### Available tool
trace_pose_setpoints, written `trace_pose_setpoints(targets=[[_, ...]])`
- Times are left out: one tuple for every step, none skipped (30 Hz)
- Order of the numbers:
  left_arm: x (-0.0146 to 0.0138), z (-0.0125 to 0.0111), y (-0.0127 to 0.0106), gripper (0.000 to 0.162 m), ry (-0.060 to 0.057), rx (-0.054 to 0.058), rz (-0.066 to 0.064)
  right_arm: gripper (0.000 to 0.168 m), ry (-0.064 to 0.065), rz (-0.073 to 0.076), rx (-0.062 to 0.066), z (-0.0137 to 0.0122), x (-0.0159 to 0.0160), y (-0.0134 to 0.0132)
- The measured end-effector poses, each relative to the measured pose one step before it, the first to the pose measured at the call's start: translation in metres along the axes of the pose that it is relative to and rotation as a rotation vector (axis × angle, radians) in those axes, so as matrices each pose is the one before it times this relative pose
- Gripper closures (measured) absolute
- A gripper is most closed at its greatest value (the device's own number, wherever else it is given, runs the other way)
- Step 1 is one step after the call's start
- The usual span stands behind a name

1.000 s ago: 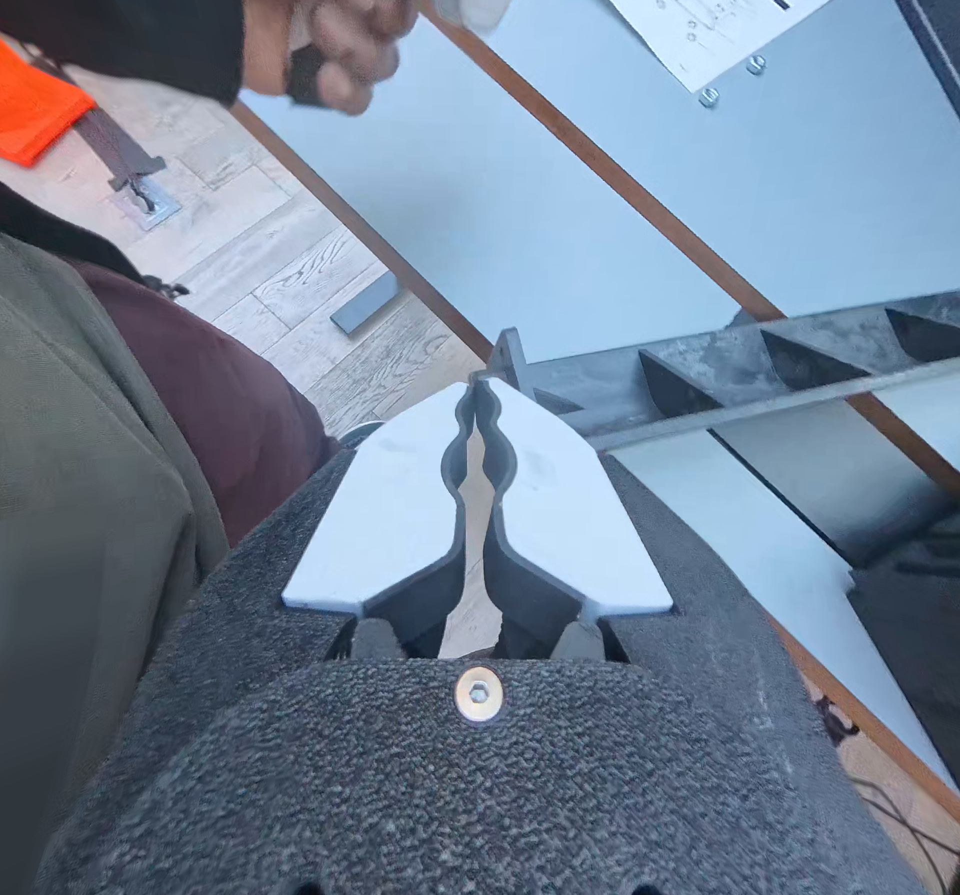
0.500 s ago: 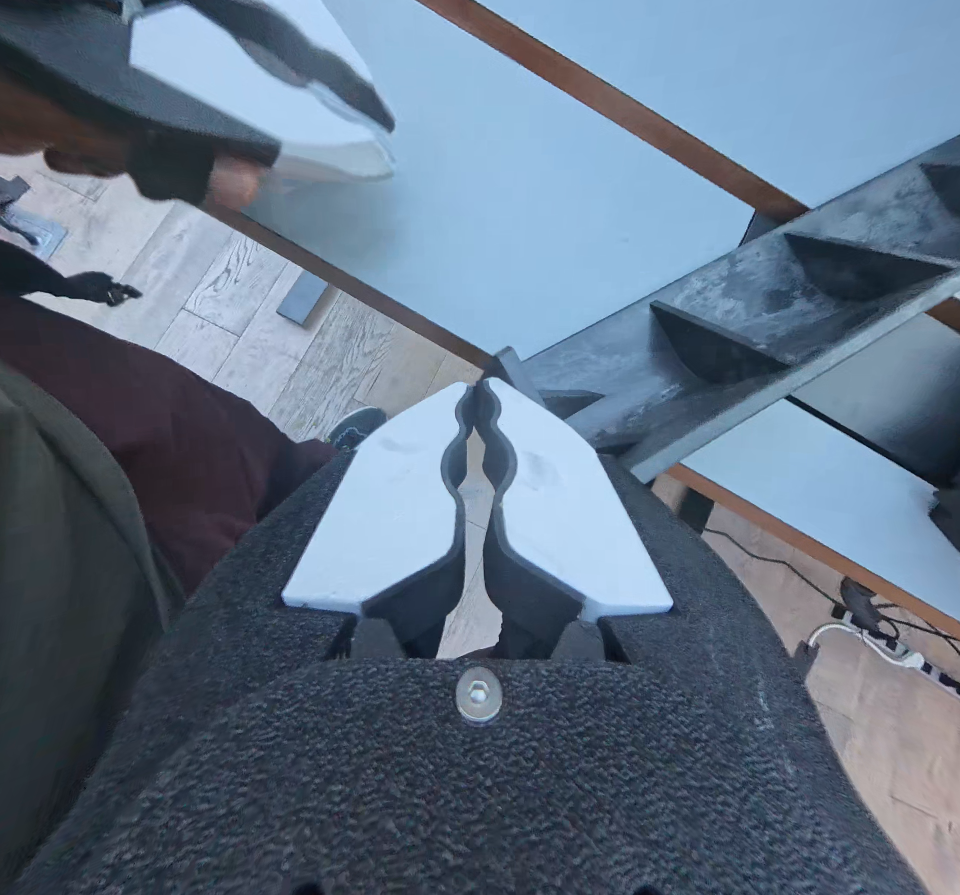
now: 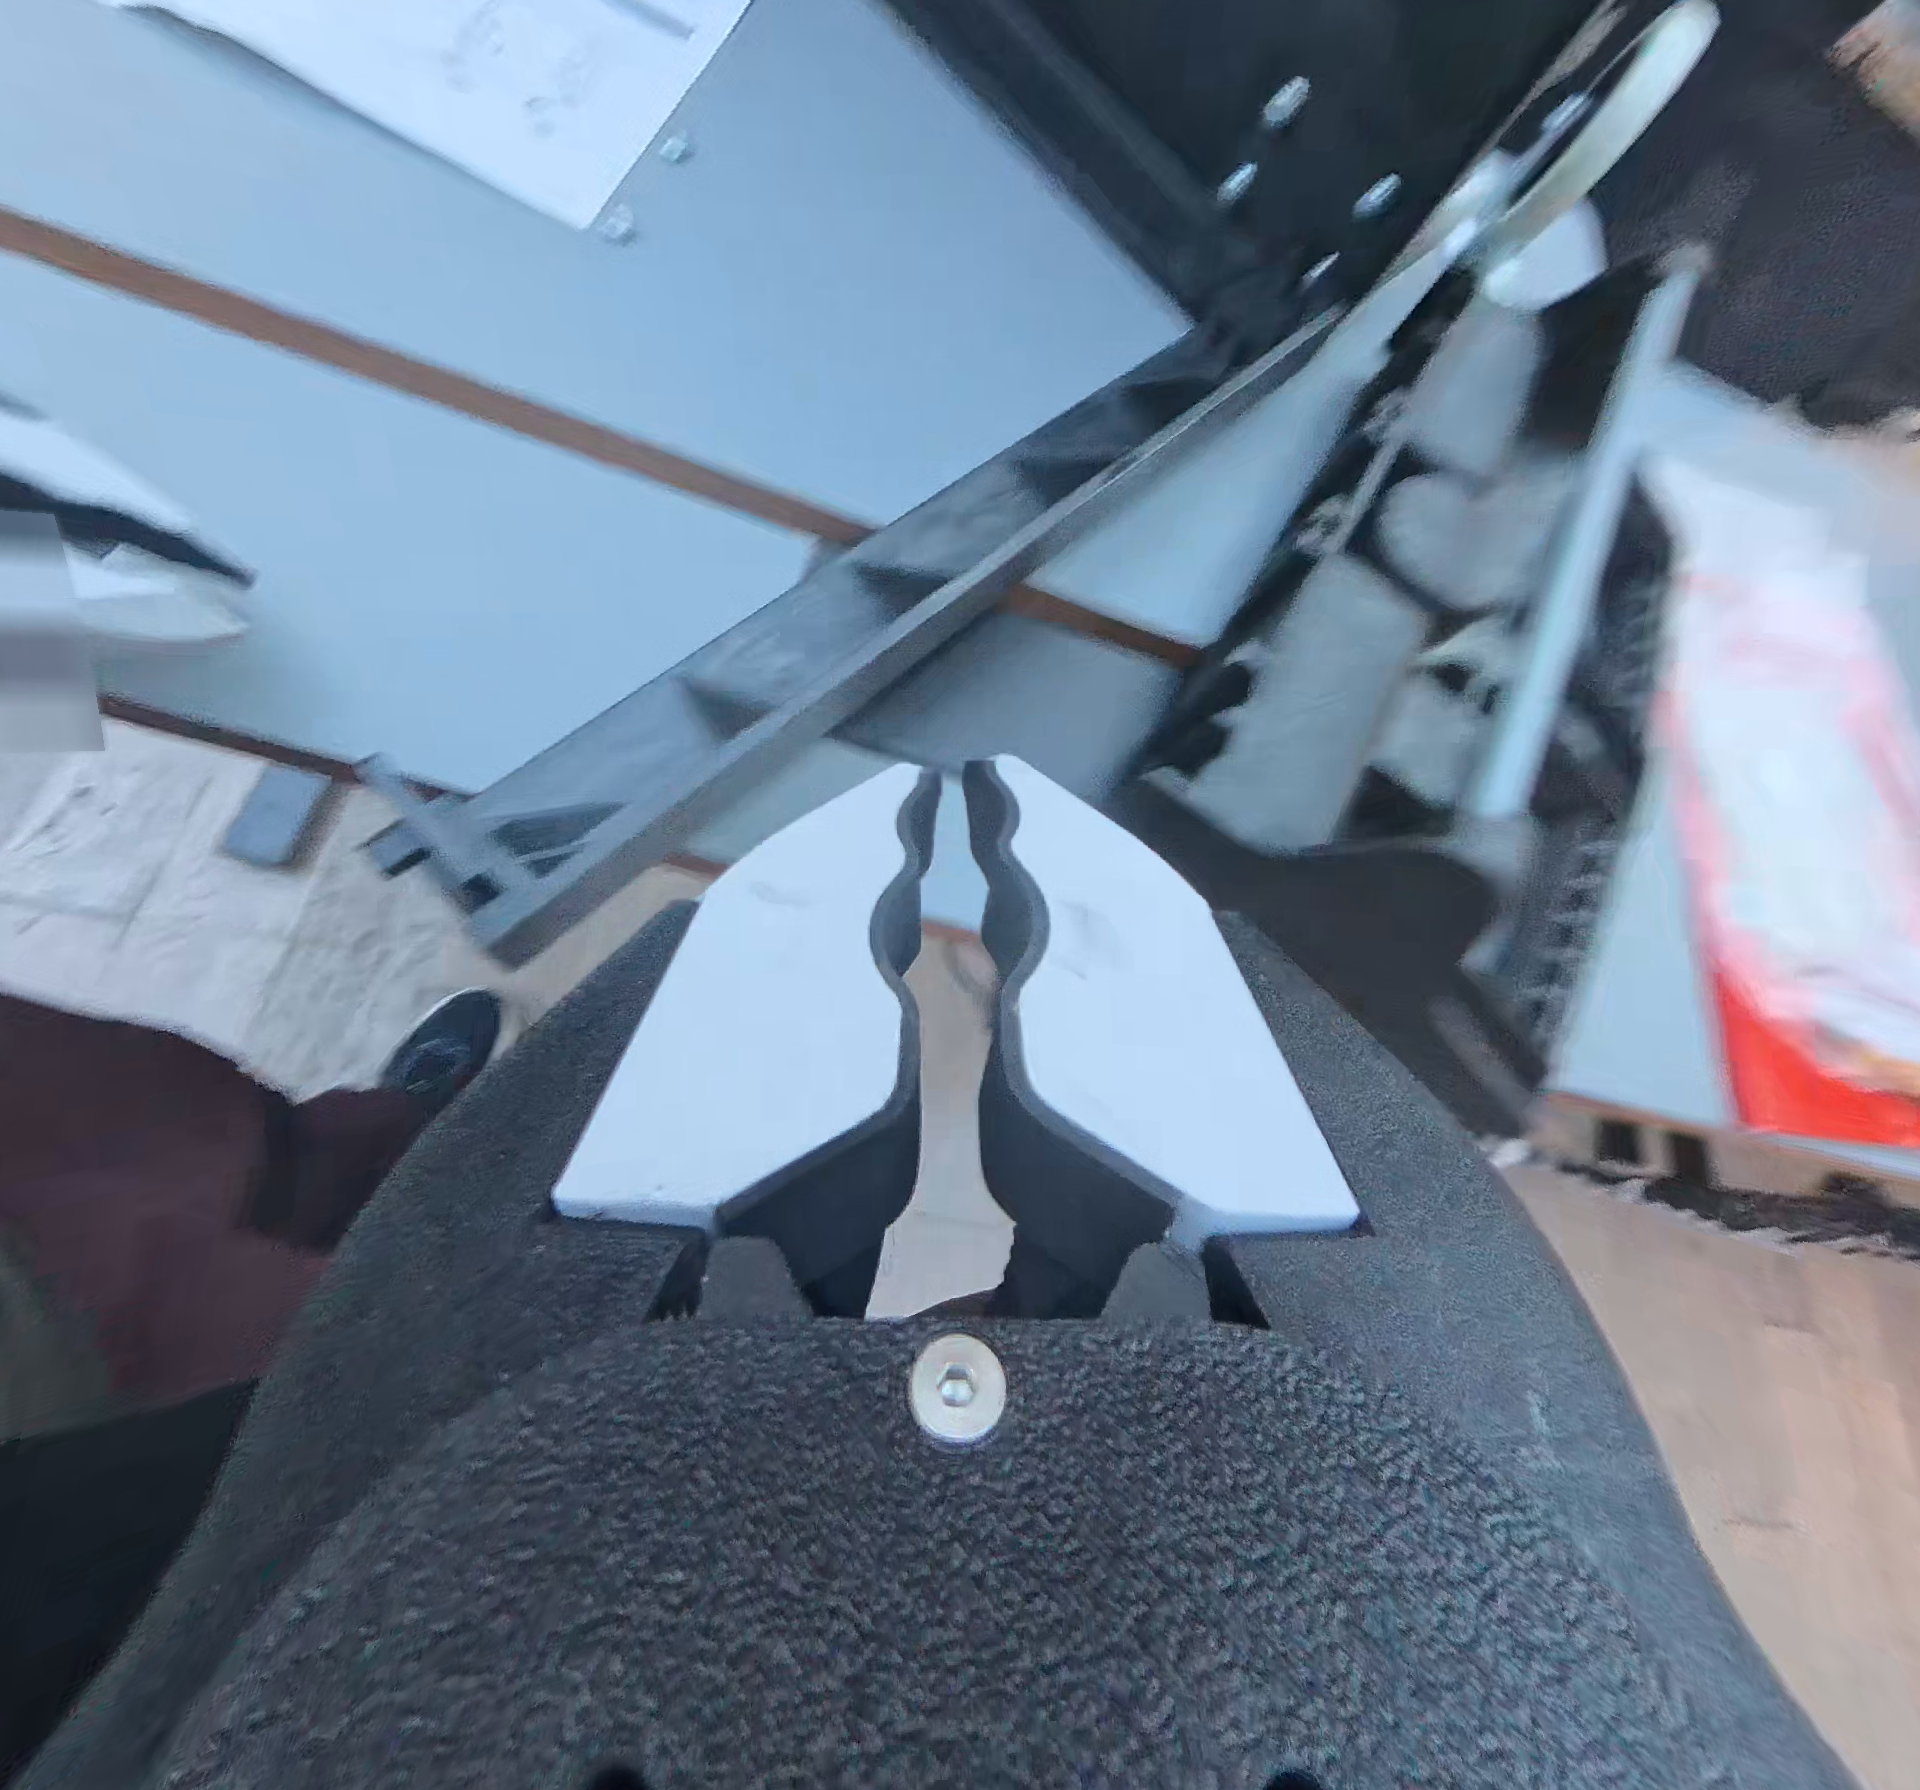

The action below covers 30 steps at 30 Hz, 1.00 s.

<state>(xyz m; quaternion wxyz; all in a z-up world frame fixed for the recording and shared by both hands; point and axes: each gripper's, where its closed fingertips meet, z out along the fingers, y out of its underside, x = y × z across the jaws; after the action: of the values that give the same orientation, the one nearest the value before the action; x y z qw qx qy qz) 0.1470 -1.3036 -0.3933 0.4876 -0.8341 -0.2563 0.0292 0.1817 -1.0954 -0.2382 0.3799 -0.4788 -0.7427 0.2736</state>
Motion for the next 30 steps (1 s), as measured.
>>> trace_pose_setpoints(targets=[[0.01043, 0.00174, -0.00586, 0.144, 0.0153, 0.0194, 0.0104, 0.157, 0.0245, -0.0416, 0.0417, -0.00798, 0.01760, -0.01569], [0.01100, 0.00161, -0.00685, 0.148, 0.0122, 0.0226, 0.0111, 0.154, 0.0174, -0.0425, 0.0535, -0.00709, 0.01656, -0.01855], [0.01082, 0.00098, -0.00833, 0.150, 0.0039, 0.0302, 0.0144, 0.153, 0.0053, -0.0355, 0.0626, -0.00579, 0.01519, -0.02054], [0.01082, 0.00078, -0.00972, 0.152, 0.0000, 0.0375, 0.0147, 0.150, -0.0104, -0.0273, 0.0680, -0.00417, 0.01288, -0.02183], [0.01064, 0.00125, -0.00774, 0.154, -0.0032, 0.0236, 0.0061, 0.149, -0.0190, -0.0208, 0.0721, -0.00227, 0.01096, -0.02234], [0.01106, 0.00222, -0.00511, 0.157, -0.0047, 0.0065, 0.0020, 0.148, -0.0239, -0.0138, 0.0713, -0.00005, 0.00889, -0.02174], [0.01185, 0.00291, -0.00350, 0.159, -0.0095, -0.0023, 0.0057, 0.147, -0.0312, -0.0046, 0.0633, 0.00239, 0.00592, -0.01977], [0.01327, 0.00406, -0.00245, 0.160, -0.0114, -0.0053, 0.0071, 0.147, -0.0409, 0.0029, 0.0492, 0.00432, 0.00207, -0.01715], [0.01563, 0.00536, -0.00084, 0.161, -0.0067, -0.0136, 0.0070, 0.147, -0.0486, 0.0026, 0.0420, 0.00469, -0.00192, -0.01498], [0.01599, 0.00720, 0.00058, 0.161, -0.0137, -0.0237, 0.0060, 0.147, -0.0555, -0.0072, 0.0424, 0.00333, -0.00542, -0.01338], [0.01598, 0.00871, -0.00025, 0.161, -0.0180, -0.0230, -0.0008, 0.147, -0.0588, -0.0224, 0.0369, 0.00027, -0.00734, -0.01133], [0.01672, 0.01021, -0.00240, 0.161, -0.0104, -0.0144, -0.0106, 0.147, -0.0524, -0.0357, 0.0335, -0.00339, -0.00689, -0.00898], [0.01674, 0.01190, -0.00354, 0.160, 0.0009, -0.0098, -0.0145, 0.147, -0.0395, -0.0348, 0.0321, -0.00685, -0.00494, -0.00546], [0.01485, 0.01365, -0.00450, 0.160, 0.0028, -0.0074, -0.0121, 0.147, -0.0318, -0.0198, 0.0184, -0.00928, -0.00343, -0.00008], [0.01190, 0.01471, -0.00657, 0.159, -0.0005, 0.0000, -0.0105, 0.147, -0.0262, 0.0017, -0.0013, -0.01157, -0.00208, 0.00593], [0.00968, 0.01523, -0.00861, 0.159, 0.0031, 0.0048, -0.0105, 0.147, -0.0231, 0.0235, -0.0128, -0.01385, -0.00123, 0.01083], [0.00781, 0.01530, -0.01053, 0.158, 0.0057, 0.0068, -0.0064, 0.147, -0.0211, 0.0386, -0.0154, -0.01552, -0.00114, 0.01493], [0.00512, 0.01462, -0.01324, 0.157, 0.0013, 0.0163, 0.0082, 0.148, -0.0171, 0.0459, -0.0180, -0.01590, -0.00052, 0.01921], [0.00315, 0.01395, -0.01412, 0.157, 0.0034, 0.0188, 0.0204, 0.149, -0.0094, 0.0484, -0.0275, -0.01507, 0.00107, 0.02392], [-0.00028, 0.01357, -0.01351, 0.157, -0.0035, 0.0121, 0.0210, 0.149, 0.0025, 0.0475, -0.0383, -0.01350, 0.00399, 0.02811], [-0.00388, 0.01269, -0.01464, 0.156, -0.0105, 0.0171, 0.0074, 0.149, 0.0112, 0.0449, -0.0431, -0.01140, 0.00671, 0.03101], [-0.00549, 0.01201, -0.01619, 0.156, -0.0059, 0.0241, -0.0043, 0.150, 0.0148, 0.0452, -0.0451, -0.00888, 0.00875, 0.03307], [-0.00897, 0.01201, -0.01629, 0.154, -0.0153, 0.0216, -0.0027, 0.150, 0.0157, 0.0454, -0.0463, -0.00624, 0.01047, 0.03436], [-0.01391, 0.01227, -0.01513, 0.151, -0.0365, 0.0100, 0.0061, 0.150, 0.0191, 0.0454, -0.0493, -0.00353, 0.01227, 0.03520], [-0.01923, 0.01262, -0.01403, 0.149, -0.0603, 0.0001, 0.0149, 0.150, 0.0243, 0.0467, -0.0513, -0.00154, 0.01369, 0.03470], [-0.02459, 0.01292, -0.01251, 0.146, -0.0873, -0.0103, 0.0281, 0.151, 0.0221, 0.0476, -0.0530, -0.00008, 0.01369, 0.03324], [-0.02627, 0.01301, -0.01243, 0.143, -0.0896, -0.0090, 0.0304, 0.151, 0.0146, 0.0463, -0.0499, 0.00069, 0.01282, 0.02999], [-0.02885, 0.01318, -0.01078, 0.143, -0.0983, -0.0131, 0.0211, 0.151, 0.0097, 0.0398, -0.0410, 0.00071, 0.01193, 0.02567], [-0.02933, 0.01411, -0.00765, 0.142, -0.0978, -0.0240, 0.0118, 0.151, 0.0060, 0.0317, -0.0350, 0.00020, 0.01105, 0.02167], [-0.02550, 0.01502, -0.00558, 0.140, -0.0750, -0.0227, 0.0008, 0.152, 0.0019, 0.0262, -0.0301, -0.00028, 0.01039, 0.01761]])
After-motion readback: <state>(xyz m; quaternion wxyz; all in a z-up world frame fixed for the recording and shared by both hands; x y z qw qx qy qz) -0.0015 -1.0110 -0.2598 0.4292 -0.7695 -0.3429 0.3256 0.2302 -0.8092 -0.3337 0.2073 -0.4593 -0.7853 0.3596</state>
